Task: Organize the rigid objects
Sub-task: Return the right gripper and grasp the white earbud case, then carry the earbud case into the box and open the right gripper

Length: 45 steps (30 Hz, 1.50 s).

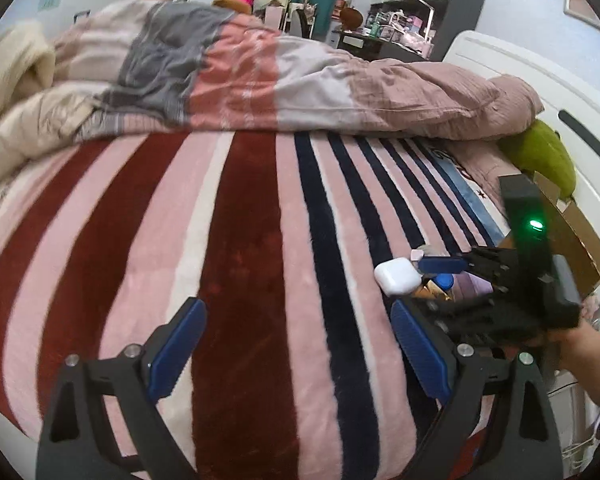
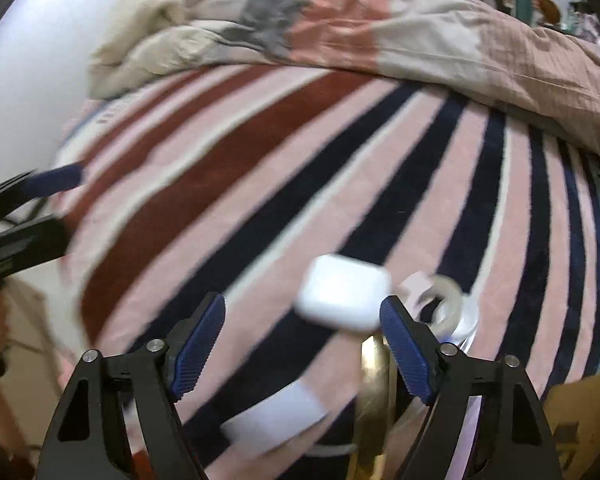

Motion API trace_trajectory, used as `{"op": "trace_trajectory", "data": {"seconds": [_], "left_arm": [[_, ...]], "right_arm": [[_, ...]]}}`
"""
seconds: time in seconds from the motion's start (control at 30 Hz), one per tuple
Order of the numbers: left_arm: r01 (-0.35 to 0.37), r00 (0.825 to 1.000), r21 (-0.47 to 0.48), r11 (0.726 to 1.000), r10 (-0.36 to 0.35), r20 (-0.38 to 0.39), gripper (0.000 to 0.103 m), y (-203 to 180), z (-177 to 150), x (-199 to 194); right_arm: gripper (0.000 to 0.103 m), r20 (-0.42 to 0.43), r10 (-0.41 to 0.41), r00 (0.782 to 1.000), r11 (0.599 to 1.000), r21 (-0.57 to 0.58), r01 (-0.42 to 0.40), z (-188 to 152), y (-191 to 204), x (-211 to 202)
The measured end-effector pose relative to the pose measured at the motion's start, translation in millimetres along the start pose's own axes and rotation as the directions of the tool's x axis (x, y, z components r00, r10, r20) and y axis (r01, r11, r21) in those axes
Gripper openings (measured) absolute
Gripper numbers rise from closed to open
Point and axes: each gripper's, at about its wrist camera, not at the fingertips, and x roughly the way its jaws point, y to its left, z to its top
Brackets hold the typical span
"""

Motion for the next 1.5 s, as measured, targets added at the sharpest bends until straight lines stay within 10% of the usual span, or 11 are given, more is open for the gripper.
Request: {"op": "trace_trajectory", "data": {"seconds": [0.7, 0.9, 1.17, 1.5], "left_arm": [[0.126, 0.992, -0.004, 0.992, -0.126, -0.021, 0.092, -25, 7, -8], [0.260, 0.966, 0.078, 0.963, -0.259, -0.014, 0.089, -87, 38, -26], [0.441, 0.898, 0.152, 0.885, -0.435, -0.070, 0.035, -186, 75, -32], [0.494, 0.868, 0.261, 0.829, -0.456, -0.195, 0.035, -311, 83, 11]], "right_arm": [[0.049, 0.038, 0.020, 0.999, 0.997, -0.078, -0.017, 3, 23, -8], [0.049, 0.176, 0.102, 0.979, 0.987, -0.139, -0.078, -4, 38, -91], [0.049, 0.382, 0.041, 0.923, 0.990, -0.142, 0.015, -32, 13, -196], [0.049, 0.380, -0.088, 0.921, 0.996, 0.018, 0.088, -77, -77, -246]]}}
